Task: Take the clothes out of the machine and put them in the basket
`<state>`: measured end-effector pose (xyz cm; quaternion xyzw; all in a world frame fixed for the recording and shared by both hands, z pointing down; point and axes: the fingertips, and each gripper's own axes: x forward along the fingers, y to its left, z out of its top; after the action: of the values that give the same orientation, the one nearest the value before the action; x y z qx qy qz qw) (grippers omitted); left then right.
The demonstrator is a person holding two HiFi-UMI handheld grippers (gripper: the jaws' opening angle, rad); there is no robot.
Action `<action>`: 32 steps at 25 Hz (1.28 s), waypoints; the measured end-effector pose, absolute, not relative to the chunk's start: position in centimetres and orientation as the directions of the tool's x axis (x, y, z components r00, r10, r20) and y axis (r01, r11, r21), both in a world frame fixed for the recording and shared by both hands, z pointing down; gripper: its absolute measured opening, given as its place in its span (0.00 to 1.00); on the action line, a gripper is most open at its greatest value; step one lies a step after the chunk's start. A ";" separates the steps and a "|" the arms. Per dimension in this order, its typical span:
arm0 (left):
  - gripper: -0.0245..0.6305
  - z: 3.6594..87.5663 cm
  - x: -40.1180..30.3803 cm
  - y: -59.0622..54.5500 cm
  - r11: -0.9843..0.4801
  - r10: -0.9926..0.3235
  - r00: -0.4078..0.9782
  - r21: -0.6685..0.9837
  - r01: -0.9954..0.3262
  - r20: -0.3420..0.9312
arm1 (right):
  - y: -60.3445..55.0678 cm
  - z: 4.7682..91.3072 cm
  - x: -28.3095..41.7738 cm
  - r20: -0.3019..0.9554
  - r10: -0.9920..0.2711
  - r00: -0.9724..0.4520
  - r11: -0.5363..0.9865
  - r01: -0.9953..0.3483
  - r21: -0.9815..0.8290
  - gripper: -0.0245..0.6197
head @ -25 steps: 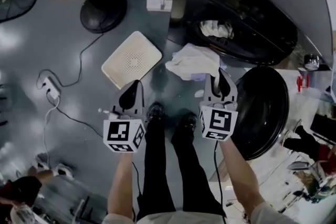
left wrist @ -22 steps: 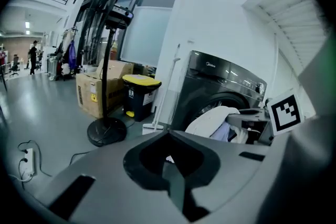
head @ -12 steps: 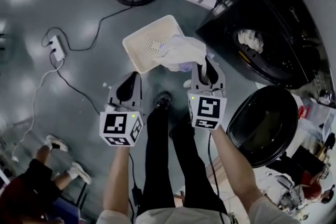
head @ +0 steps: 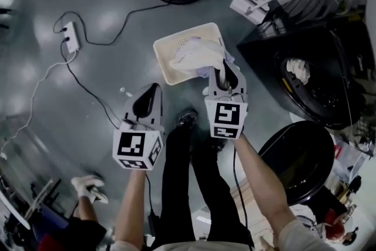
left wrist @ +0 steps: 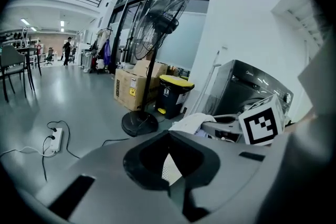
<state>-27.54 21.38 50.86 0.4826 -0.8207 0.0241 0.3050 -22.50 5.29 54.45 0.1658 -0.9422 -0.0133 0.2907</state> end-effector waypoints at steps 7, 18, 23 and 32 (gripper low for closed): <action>0.07 53.0 -29.6 22.8 0.571 -0.757 -0.380 0.255 -0.781 0.532 | 6.1 61.2 -25.9 0.613 -0.262 -0.745 0.963 -0.245 0.113 0.20; 0.06 54.2 -29.6 23.4 0.611 -0.736 -0.402 0.277 -0.741 0.545 | 6.8 69.8 -27.0 0.743 -0.176 -0.646 0.983 -0.082 0.162 0.21; 0.06 54.3 -29.7 23.1 0.617 -0.732 -0.407 0.277 -0.737 0.547 | 6.4 70.2 -27.3 0.731 -0.163 -0.662 0.985 -0.072 0.155 0.41; 0.06 54.2 -28.8 21.4 0.586 -0.749 -0.376 0.278 -0.761 0.546 | 6.1 67.8 -27.1 0.680 -0.159 -0.716 0.987 -0.112 0.112 0.53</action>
<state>-28.83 21.45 54.16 0.4551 -0.8295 0.0099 0.3236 -27.10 6.09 67.82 0.0732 -0.9258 -0.0313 0.3696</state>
